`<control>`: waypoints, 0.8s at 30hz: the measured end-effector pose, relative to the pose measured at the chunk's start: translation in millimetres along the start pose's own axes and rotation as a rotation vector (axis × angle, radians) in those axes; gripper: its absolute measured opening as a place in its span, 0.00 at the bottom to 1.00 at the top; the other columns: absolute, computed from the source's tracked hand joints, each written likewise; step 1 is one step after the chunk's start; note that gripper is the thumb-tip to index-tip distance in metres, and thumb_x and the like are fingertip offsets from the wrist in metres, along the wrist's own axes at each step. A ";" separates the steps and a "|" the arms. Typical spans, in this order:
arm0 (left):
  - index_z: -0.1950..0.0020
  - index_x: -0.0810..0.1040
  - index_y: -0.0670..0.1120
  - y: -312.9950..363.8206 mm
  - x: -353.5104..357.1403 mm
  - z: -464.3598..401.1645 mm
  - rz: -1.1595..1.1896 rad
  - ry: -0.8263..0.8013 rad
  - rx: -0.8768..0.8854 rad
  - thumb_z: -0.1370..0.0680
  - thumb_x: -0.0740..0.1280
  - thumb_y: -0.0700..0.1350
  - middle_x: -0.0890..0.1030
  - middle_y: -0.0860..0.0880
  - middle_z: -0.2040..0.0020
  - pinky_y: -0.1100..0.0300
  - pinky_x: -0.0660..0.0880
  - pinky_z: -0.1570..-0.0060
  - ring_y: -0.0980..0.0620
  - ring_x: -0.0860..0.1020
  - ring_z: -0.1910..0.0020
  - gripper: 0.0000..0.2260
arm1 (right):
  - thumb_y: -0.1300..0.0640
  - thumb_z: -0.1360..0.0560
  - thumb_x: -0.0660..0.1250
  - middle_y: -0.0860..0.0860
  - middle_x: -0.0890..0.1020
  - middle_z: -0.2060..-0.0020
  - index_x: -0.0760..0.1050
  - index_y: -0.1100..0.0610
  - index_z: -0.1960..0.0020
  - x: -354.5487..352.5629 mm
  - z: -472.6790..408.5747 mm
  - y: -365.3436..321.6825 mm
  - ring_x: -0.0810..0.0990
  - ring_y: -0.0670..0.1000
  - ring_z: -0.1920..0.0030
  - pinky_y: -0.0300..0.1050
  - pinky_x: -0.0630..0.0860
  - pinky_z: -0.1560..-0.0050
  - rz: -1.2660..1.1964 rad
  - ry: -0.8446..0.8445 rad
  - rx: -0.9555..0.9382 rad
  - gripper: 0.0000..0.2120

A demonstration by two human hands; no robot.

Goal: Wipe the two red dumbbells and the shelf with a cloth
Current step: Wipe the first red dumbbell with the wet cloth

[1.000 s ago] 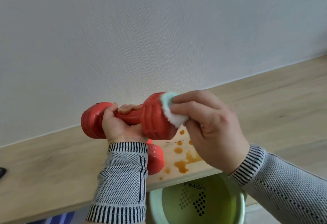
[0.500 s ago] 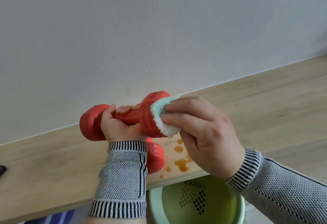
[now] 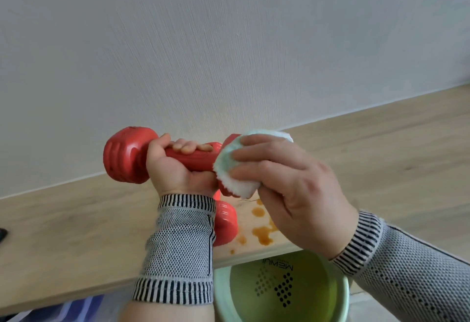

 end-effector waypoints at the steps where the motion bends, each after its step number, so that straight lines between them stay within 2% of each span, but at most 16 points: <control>1: 0.68 0.64 0.50 -0.6 0.0 1.0 -0.017 -0.007 -0.001 0.22 0.60 0.44 0.66 0.56 0.76 0.68 0.68 0.72 0.59 0.67 0.80 0.14 | 0.65 0.26 0.59 0.53 0.82 0.49 0.82 0.61 0.51 1.2 -0.2 1.7 0.78 0.53 0.42 0.47 0.74 0.41 -0.005 -0.026 -0.005 0.13; 3: 0.68 0.64 0.50 -3.1 1.6 4.2 -0.053 -0.036 0.004 0.22 0.59 0.44 0.66 0.56 0.76 0.68 0.68 0.72 0.59 0.66 0.80 0.14 | 0.65 0.27 0.59 0.50 0.82 0.48 0.81 0.59 0.50 0.9 -2.5 10.6 0.79 0.50 0.43 0.47 0.76 0.43 -0.043 -0.051 0.119 0.13; 5: 0.67 0.64 0.51 -6.6 4.7 8.0 -0.104 -0.065 0.025 0.23 0.59 0.45 0.65 0.56 0.75 0.67 0.67 0.70 0.58 0.65 0.79 0.13 | 0.67 0.26 0.59 0.48 0.82 0.51 0.80 0.55 0.50 -4.3 -7.2 24.0 0.81 0.46 0.52 0.46 0.78 0.50 -0.185 -0.068 0.409 0.14; 7: 0.68 0.66 0.51 -11.0 7.8 12.3 -0.133 -0.093 0.032 0.24 0.60 0.45 0.65 0.56 0.74 0.63 0.65 0.67 0.58 0.65 0.77 0.12 | 0.68 0.24 0.58 0.49 0.82 0.59 0.80 0.54 0.52 -8.2 -8.0 35.2 0.78 0.45 0.61 0.41 0.76 0.56 -0.361 -0.105 0.677 0.15; 9: 0.68 0.66 0.50 -13.2 10.0 15.1 -0.146 -0.121 0.033 0.25 0.61 0.45 0.65 0.56 0.73 0.60 0.64 0.65 0.57 0.64 0.76 0.12 | 0.69 0.23 0.57 0.50 0.81 0.62 0.79 0.55 0.52 -10.1 -5.9 39.3 0.78 0.46 0.61 0.37 0.73 0.57 -0.414 -0.079 0.757 0.15; 11: 0.68 0.66 0.51 -12.4 12.5 15.6 -0.161 -0.134 0.048 0.25 0.61 0.45 0.65 0.56 0.73 0.59 0.64 0.64 0.57 0.64 0.76 0.12 | 0.68 0.23 0.57 0.52 0.82 0.60 0.80 0.56 0.52 -7.9 -3.6 36.2 0.79 0.49 0.59 0.42 0.75 0.57 -0.401 -0.029 0.713 0.15; 13: 0.67 0.65 0.51 -10.1 13.9 14.8 -0.171 -0.115 0.078 0.24 0.61 0.45 0.65 0.56 0.74 0.60 0.64 0.65 0.57 0.64 0.77 0.12 | 0.66 0.25 0.57 0.51 0.83 0.55 0.80 0.57 0.51 -5.6 -4.7 25.8 0.80 0.48 0.56 0.42 0.77 0.58 -0.349 0.002 0.570 0.14; 15: 0.67 0.65 0.50 -9.1 13.5 13.7 -0.169 -0.078 0.098 0.23 0.60 0.44 0.65 0.56 0.74 0.62 0.65 0.68 0.57 0.64 0.78 0.12 | 0.64 0.27 0.58 0.51 0.82 0.51 0.80 0.59 0.52 -4.7 -5.2 13.0 0.80 0.47 0.49 0.42 0.76 0.49 -0.290 -0.011 0.341 0.13; 17: 0.67 0.64 0.50 -8.9 11.1 12.2 -0.154 -0.033 0.083 0.23 0.61 0.44 0.65 0.56 0.74 0.64 0.65 0.70 0.57 0.64 0.78 0.12 | 0.60 0.26 0.59 0.52 0.83 0.53 0.80 0.61 0.53 -2.9 -2.7 2.9 0.80 0.47 0.45 0.46 0.73 0.39 -0.273 -0.042 0.203 0.12; 19: 0.67 0.64 0.50 -9.2 8.5 10.8 -0.137 -0.009 0.059 0.24 0.61 0.44 0.65 0.56 0.74 0.66 0.66 0.70 0.58 0.64 0.78 0.12 | 0.57 0.25 0.61 0.50 0.83 0.55 0.80 0.60 0.54 -2.2 -2.3 -0.7 0.80 0.44 0.48 0.40 0.71 0.39 -0.271 -0.015 0.231 0.10; 21: 0.67 0.65 0.51 -9.1 7.6 11.0 -0.136 -0.015 0.057 0.24 0.61 0.44 0.65 0.56 0.74 0.64 0.66 0.70 0.58 0.65 0.77 0.12 | 0.56 0.26 0.64 0.49 0.80 0.55 0.78 0.57 0.50 -1.7 -2.0 1.5 0.78 0.42 0.53 0.33 0.73 0.48 -0.205 0.061 0.301 0.08; 22: 0.66 0.65 0.51 -9.3 8.1 11.6 -0.142 -0.024 0.067 0.24 0.61 0.44 0.65 0.56 0.74 0.63 0.66 0.70 0.57 0.65 0.77 0.11 | 0.56 0.27 0.66 0.49 0.78 0.52 0.77 0.57 0.47 -0.1 -1.7 3.9 0.76 0.42 0.52 0.33 0.72 0.49 -0.125 0.083 0.334 0.10; 24: 0.66 0.65 0.50 -9.9 10.0 13.0 -0.157 -0.044 0.102 0.24 0.61 0.44 0.65 0.56 0.74 0.61 0.65 0.69 0.57 0.64 0.77 0.11 | 0.50 0.28 0.64 0.49 0.74 0.44 0.73 0.57 0.39 5.5 0.7 9.7 0.74 0.44 0.44 0.37 0.71 0.43 0.021 0.041 0.426 0.20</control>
Point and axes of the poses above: each hand's wrist, its own z-axis away from the middle knuckle, its own x-axis out of the palm, y = z × x, the point moved 2 cm from there along -z, towards the middle knuckle
